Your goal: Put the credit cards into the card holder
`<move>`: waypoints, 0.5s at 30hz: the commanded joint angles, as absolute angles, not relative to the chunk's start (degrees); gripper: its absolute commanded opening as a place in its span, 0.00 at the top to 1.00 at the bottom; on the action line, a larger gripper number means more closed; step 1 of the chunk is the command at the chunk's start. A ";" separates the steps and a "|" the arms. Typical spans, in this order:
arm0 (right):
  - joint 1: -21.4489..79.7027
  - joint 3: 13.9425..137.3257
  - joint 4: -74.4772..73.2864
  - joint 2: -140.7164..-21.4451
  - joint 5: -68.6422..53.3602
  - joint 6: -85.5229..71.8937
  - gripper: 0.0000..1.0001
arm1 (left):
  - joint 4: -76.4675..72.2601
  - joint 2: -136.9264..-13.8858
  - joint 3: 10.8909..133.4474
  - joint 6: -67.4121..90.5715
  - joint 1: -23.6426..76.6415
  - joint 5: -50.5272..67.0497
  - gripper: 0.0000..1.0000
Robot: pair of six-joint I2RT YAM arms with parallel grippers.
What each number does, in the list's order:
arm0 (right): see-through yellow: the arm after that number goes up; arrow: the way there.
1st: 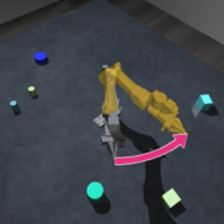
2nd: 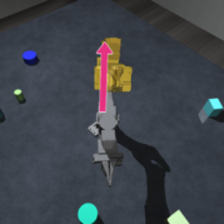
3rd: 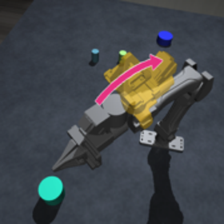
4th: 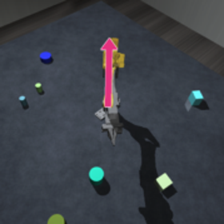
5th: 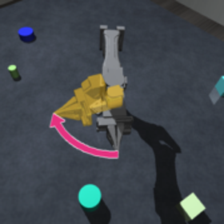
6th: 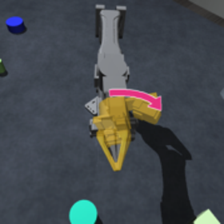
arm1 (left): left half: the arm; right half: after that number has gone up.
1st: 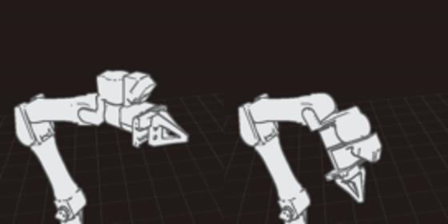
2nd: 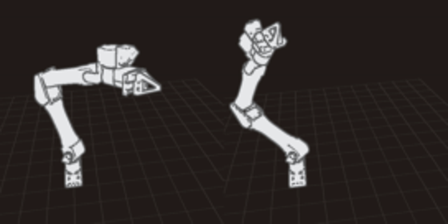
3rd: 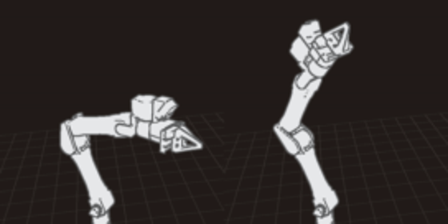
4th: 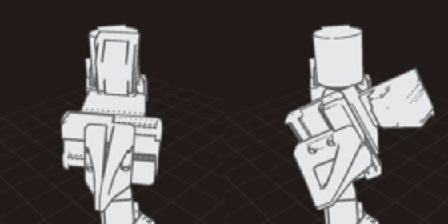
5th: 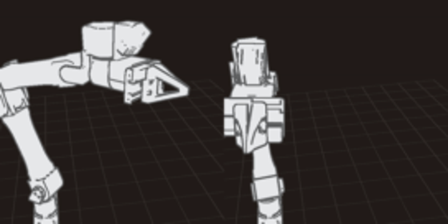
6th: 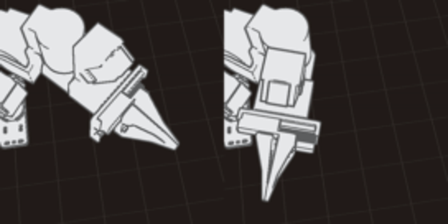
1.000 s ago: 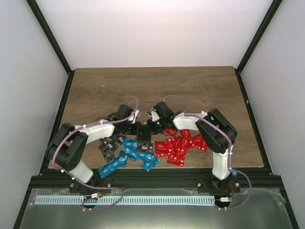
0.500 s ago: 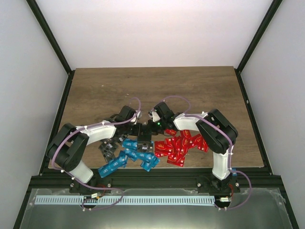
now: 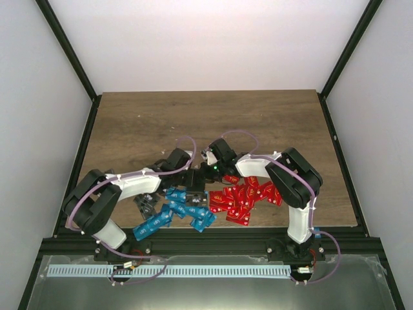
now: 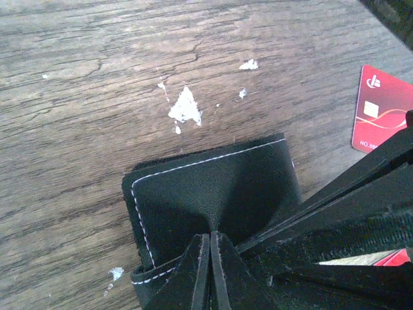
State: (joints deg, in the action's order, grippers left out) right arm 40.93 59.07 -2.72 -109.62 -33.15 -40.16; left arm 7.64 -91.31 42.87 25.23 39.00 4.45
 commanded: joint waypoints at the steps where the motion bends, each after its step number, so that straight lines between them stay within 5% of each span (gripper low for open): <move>1: 41.83 56.22 -8.54 -111.23 -32.06 -40.70 0.99 | 15.62 -96.11 37.08 28.85 43.65 7.92 0.96; 15: 42.01 54.91 -7.34 -110.44 -32.09 -41.42 0.99 | 17.39 -96.12 29.99 36.77 53.04 7.61 0.96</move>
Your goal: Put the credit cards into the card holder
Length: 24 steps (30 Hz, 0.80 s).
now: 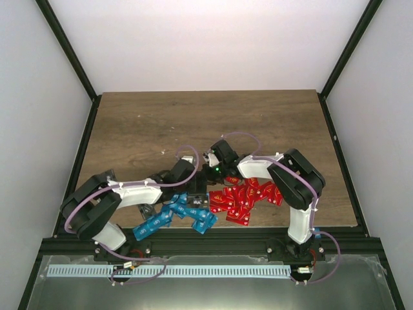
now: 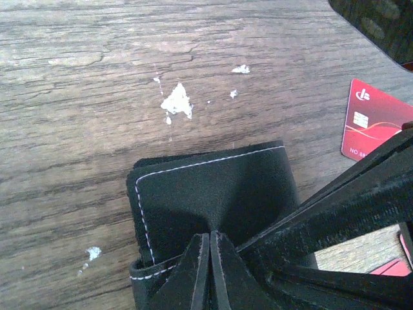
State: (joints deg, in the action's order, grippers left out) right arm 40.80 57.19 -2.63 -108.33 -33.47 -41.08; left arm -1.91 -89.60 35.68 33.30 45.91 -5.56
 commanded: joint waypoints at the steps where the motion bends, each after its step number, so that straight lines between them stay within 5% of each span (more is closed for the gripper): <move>1: 42.00 54.81 -7.22 -110.39 -32.07 -41.48 0.99 | 18.26 -96.35 30.12 37.53 53.95 6.75 0.96; 16: 42.00 54.72 -5.49 -109.84 -32.82 -41.94 0.99 | 11.14 -104.94 24.64 47.50 66.40 9.22 0.96; 24: 41.93 57.46 -5.32 -104.59 -36.85 -40.21 0.79 | 17.44 -101.03 27.47 46.41 66.49 6.53 0.96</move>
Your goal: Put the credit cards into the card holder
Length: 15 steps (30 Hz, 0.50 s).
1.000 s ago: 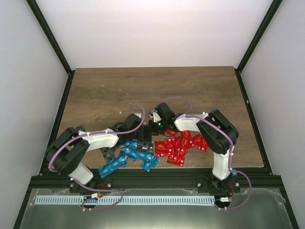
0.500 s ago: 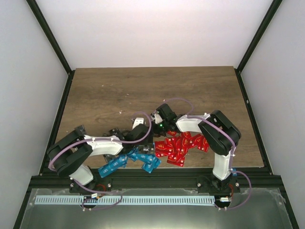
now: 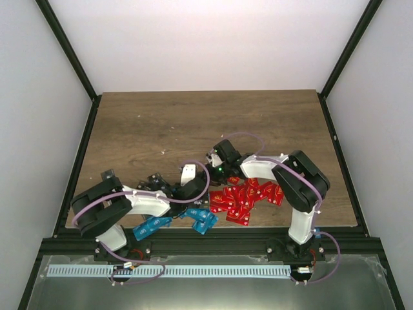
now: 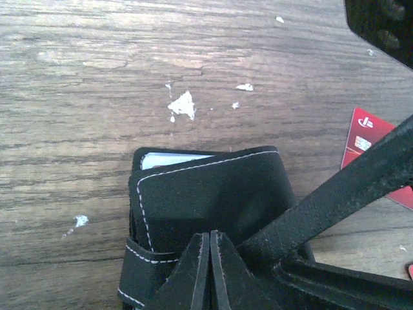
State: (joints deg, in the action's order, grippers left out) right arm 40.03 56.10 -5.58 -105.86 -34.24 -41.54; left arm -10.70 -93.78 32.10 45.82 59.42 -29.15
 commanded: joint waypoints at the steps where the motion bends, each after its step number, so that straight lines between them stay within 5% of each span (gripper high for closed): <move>1: 41.92 57.74 -5.58 -103.70 -37.26 -39.83 0.77 | 18.01 -100.41 27.96 46.53 66.45 6.08 0.96; 15: 40.85 61.96 -10.00 -96.42 -38.72 -37.82 0.66 | 31.24 -91.65 41.76 43.31 63.09 -9.32 0.96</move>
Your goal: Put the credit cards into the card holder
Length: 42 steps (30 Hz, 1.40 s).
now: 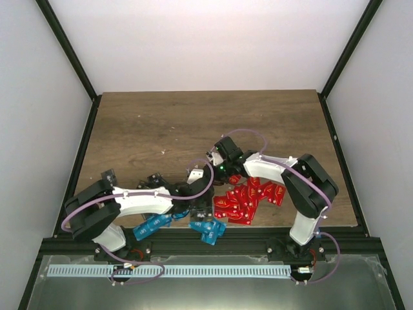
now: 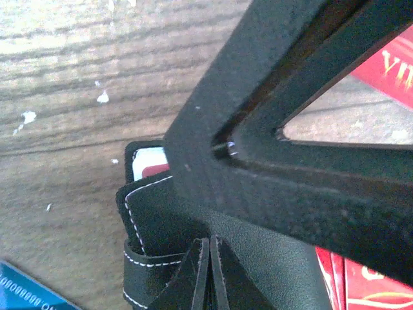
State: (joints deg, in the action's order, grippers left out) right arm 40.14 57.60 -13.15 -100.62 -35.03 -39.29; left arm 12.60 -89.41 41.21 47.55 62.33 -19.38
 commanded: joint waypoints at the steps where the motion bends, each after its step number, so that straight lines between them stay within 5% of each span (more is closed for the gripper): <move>1: 40.75 62.23 -10.45 -96.15 -38.30 -37.65 0.66 | 31.95 -91.38 42.87 42.57 62.76 -10.26 0.96; 12: 37.08 62.17 -12.56 -91.96 -34.88 -35.46 0.65 | 33.78 -89.08 52.07 35.83 62.03 -16.24 0.95; 17: 34.33 62.70 -12.68 -89.41 -32.90 -33.41 0.45 | 35.12 -86.57 56.72 33.41 60.80 -17.47 0.92; 20: 31.23 63.30 -13.21 -86.52 -30.57 -31.48 0.24 | 35.21 -84.13 59.37 31.74 59.18 -18.09 0.89; 24: 26.69 63.29 -13.56 -81.18 -23.54 -28.26 0.00 | 34.39 -80.50 61.96 29.14 54.72 -21.17 0.74; 33: 24.71 56.48 -6.92 -65.59 -3.32 -20.73 0.00 | 28.30 -68.03 58.45 24.84 41.69 -27.87 0.43; 38: 24.75 48.78 -0.93 -55.53 -1.58 -17.87 0.00 | 24.53 -59.31 53.13 23.21 37.30 -30.73 0.01; 42: 24.72 46.24 -0.76 -52.38 -2.29 -16.43 0.00 | 22.85 -55.07 49.87 22.14 35.93 -29.27 0.00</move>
